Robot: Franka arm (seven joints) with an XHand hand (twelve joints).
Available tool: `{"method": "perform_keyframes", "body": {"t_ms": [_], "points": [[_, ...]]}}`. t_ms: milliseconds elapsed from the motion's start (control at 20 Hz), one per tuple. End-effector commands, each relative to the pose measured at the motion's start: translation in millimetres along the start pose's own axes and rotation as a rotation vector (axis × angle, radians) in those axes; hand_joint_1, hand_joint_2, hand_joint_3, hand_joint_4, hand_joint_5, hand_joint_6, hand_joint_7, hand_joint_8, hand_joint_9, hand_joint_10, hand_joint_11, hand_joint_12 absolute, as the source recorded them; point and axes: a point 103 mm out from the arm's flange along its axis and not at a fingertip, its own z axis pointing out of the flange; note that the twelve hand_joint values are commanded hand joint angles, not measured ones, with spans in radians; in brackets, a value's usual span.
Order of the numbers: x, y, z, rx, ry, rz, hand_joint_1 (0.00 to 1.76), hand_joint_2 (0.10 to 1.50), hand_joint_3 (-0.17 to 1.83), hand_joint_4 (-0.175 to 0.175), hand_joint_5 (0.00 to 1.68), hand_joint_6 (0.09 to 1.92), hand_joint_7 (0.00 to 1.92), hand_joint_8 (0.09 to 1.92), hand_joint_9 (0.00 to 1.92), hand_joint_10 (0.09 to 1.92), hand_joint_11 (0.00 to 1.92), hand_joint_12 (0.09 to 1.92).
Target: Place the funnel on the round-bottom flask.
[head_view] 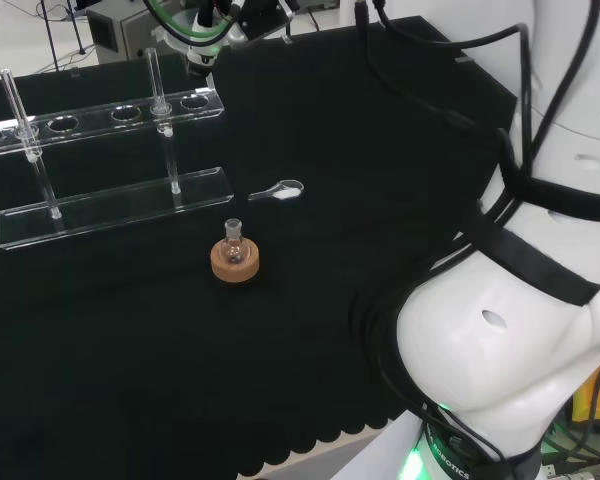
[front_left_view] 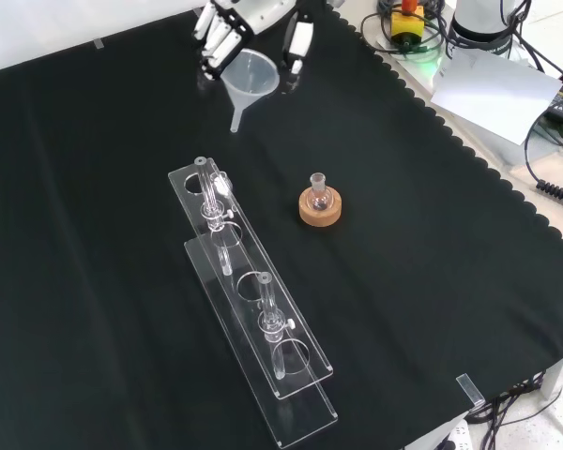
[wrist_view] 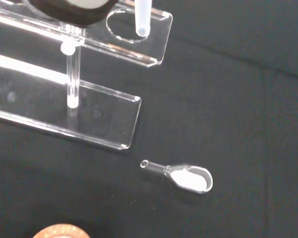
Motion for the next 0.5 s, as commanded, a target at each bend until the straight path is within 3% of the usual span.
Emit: {"method": "perform_keyframes", "body": {"t_ms": [50,500], "points": [[6.9,-53.0,25.3,0.028,0.043,0.052,0.94,1.08,-0.17,-0.028,0.69,0.82,0.65,0.71,1.0,0.57,0.61,1.21],[12.8,-62.8,67.8,0.078,0.091,0.053,0.93,1.09,-0.17,-0.029,0.69,0.82,0.65,0.71,1.0,0.58,0.61,1.21]]}}
